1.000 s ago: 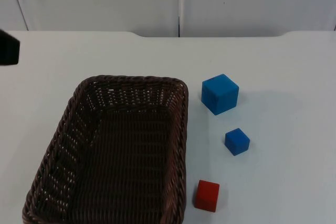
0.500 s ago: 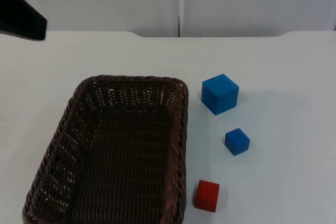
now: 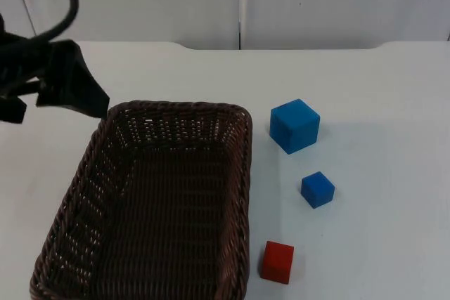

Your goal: Pick up the basket with the left hand and place the largest block into the basket with the right hand.

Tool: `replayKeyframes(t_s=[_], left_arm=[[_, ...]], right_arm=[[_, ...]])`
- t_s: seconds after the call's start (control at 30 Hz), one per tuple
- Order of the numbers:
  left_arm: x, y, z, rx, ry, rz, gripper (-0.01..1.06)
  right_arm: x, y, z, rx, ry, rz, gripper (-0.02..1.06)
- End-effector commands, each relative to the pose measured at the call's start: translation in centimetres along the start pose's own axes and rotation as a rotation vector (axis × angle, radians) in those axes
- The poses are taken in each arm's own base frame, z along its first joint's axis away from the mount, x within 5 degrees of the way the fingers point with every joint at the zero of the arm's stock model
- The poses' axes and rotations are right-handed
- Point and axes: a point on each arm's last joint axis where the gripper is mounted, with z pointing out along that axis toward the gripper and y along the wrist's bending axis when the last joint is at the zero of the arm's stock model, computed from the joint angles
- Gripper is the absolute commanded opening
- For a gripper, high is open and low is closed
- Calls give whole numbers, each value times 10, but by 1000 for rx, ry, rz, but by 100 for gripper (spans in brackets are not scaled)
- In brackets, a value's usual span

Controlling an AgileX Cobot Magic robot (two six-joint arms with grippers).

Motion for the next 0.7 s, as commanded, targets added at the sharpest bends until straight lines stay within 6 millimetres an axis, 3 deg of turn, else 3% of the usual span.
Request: replayKeyframes(t_s=[0.0, 0.37, 0.67], left_arm=[[-3, 2, 7, -2, 9, -11, 105], [6, 20, 56, 5, 164, -80, 105], [17, 28, 78, 8, 240, -119, 105]], right_arm=[[0, 0, -1, 3, -5, 2, 105], [0, 0, -1, 3, -5, 2, 105], [0, 0, -1, 3, -5, 2, 105]])
